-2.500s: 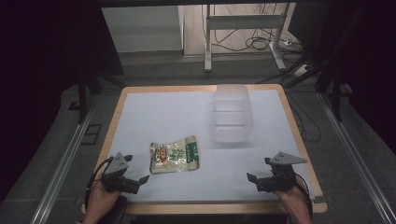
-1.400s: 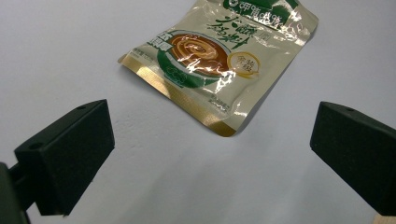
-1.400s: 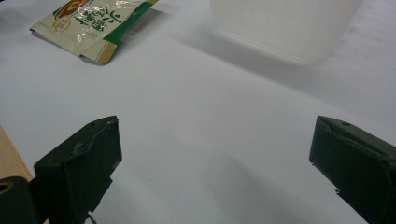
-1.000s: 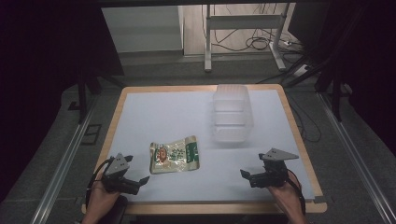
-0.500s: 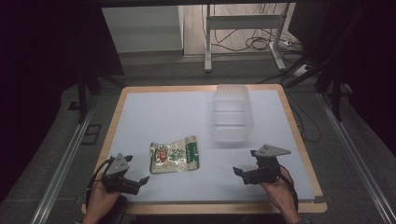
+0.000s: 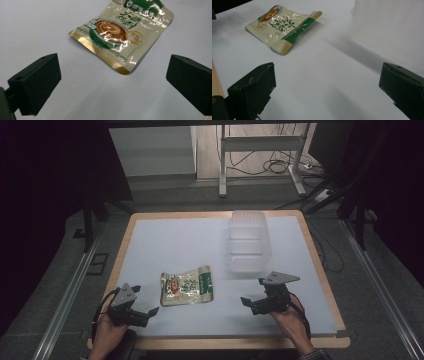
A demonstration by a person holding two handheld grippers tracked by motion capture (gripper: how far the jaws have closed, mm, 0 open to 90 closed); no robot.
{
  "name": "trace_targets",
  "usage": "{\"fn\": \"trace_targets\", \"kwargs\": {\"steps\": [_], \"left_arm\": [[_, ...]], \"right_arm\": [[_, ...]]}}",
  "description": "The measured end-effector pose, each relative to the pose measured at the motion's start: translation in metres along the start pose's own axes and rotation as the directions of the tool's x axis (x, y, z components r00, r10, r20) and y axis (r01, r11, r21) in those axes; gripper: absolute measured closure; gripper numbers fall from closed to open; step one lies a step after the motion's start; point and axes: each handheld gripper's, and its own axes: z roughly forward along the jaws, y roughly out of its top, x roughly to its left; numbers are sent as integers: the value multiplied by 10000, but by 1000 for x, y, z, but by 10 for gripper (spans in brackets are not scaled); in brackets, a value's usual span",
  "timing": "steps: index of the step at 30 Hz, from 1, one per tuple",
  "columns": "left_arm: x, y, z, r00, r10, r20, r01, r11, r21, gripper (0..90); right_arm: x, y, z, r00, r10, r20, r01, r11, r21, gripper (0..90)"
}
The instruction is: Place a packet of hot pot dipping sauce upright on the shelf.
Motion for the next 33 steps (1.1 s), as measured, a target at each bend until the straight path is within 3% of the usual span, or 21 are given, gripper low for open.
{"fn": "trace_targets", "kwargs": {"steps": [19,33], "left_arm": [[0,0,-1,10000,4,-45,-5,10000,-59,0],[-2,0,0,9999,126,-97,-125,9999,20,0]], "right_arm": [[7,21,42,9948,-6,-1017,6,10000,4,12],[24,35,87,9874,-164,-1577,293,9964,796,44]]}}
